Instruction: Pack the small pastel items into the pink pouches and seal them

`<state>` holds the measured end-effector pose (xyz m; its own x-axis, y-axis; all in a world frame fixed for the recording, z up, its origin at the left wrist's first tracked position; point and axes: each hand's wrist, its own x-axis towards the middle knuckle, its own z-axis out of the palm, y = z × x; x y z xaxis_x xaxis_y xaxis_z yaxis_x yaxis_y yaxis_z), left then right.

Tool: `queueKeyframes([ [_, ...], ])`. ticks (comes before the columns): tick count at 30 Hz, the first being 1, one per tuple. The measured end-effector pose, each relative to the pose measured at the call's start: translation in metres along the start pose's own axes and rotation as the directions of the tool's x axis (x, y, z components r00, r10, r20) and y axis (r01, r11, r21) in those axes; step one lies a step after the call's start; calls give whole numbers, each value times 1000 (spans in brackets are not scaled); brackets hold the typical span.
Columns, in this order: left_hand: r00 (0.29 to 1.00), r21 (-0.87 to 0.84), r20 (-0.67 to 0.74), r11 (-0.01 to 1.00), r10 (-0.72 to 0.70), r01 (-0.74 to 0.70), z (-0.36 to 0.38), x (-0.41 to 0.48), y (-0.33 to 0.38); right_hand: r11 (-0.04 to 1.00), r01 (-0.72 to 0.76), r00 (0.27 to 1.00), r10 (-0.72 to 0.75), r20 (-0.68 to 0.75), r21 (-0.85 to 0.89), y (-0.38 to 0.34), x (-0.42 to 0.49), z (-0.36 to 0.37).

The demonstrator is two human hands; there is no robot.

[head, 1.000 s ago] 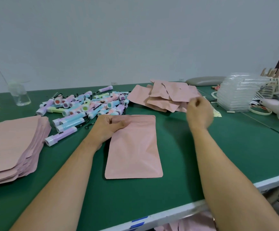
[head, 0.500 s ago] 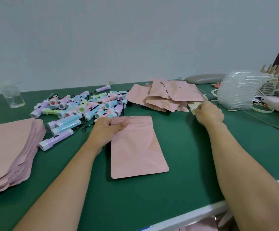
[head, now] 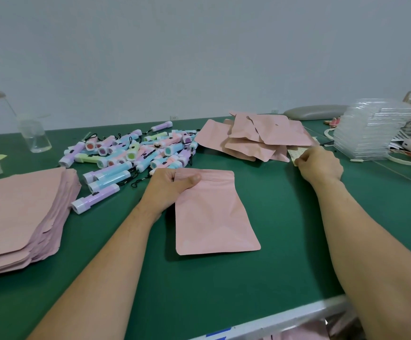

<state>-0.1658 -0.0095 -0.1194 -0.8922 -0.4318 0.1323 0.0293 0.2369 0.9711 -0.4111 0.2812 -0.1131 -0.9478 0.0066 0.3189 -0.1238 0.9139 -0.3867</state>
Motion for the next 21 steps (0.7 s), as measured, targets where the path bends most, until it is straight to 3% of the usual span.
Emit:
queueKeyframes([
  [15,999,56,-42,998,32,-29,1,-1,2,998,-69,997,69,36,10,-4,1,3],
  [18,995,65,-78,996,59,-54,1,-1,4,996,-44,995,51,-85,79,-11,-6,-3],
  [21,988,88,-119,992,100,-90,2,0,5,949,95,988,-54,-143,299,-37,-23,-16],
])
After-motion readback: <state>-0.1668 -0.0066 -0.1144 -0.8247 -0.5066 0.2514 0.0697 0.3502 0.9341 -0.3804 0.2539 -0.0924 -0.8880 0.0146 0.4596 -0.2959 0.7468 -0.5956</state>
